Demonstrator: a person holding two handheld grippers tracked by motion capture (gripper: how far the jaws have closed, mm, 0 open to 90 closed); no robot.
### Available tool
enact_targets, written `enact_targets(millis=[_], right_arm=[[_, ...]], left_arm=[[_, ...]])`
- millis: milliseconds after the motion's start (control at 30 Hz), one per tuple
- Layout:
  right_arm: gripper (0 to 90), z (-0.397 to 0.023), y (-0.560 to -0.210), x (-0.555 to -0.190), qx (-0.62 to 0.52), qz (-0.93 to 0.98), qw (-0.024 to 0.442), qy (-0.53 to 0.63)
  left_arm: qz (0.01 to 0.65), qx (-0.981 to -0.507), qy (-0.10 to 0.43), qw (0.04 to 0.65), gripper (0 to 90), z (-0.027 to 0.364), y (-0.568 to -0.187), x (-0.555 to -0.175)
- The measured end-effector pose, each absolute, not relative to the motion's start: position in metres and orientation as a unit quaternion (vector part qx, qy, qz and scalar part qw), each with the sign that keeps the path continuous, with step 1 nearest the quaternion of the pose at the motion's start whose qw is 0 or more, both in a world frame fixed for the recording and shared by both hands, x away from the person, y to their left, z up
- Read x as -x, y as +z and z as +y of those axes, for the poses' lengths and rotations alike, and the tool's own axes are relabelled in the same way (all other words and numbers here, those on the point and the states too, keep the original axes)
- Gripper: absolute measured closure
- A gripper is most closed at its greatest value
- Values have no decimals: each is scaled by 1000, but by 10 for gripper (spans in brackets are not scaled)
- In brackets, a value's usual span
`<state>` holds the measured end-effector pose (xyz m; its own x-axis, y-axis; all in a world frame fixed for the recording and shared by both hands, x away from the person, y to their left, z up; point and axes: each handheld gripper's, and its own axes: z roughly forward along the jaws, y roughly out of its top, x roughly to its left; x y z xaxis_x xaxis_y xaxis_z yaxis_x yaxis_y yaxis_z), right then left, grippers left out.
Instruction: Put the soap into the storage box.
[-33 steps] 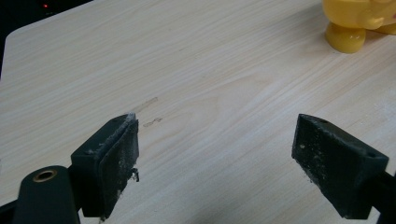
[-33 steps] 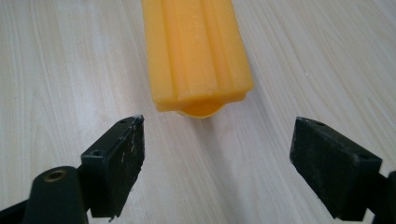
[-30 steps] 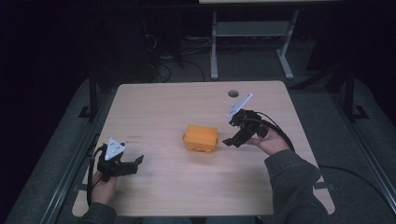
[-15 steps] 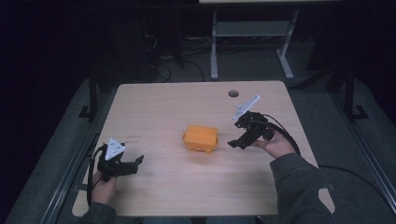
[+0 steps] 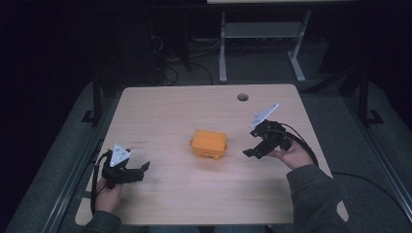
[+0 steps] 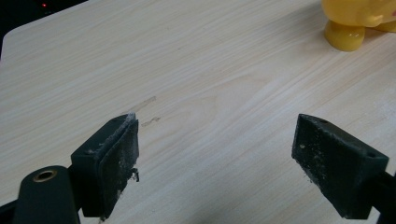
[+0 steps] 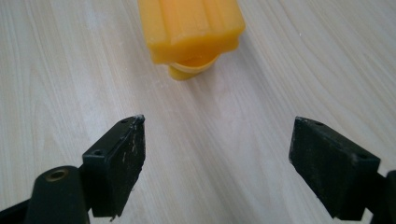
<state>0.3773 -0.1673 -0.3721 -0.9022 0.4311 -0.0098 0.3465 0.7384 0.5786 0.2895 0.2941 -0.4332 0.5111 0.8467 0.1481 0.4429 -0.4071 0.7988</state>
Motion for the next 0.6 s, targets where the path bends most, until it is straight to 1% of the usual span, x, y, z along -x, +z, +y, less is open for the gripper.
enact_targets(millis=[600], right_arm=[[180,-188,-382,-367,-236,923,66,298]], left_arm=[[408,-791,279,360,141,293,-434,-290]])
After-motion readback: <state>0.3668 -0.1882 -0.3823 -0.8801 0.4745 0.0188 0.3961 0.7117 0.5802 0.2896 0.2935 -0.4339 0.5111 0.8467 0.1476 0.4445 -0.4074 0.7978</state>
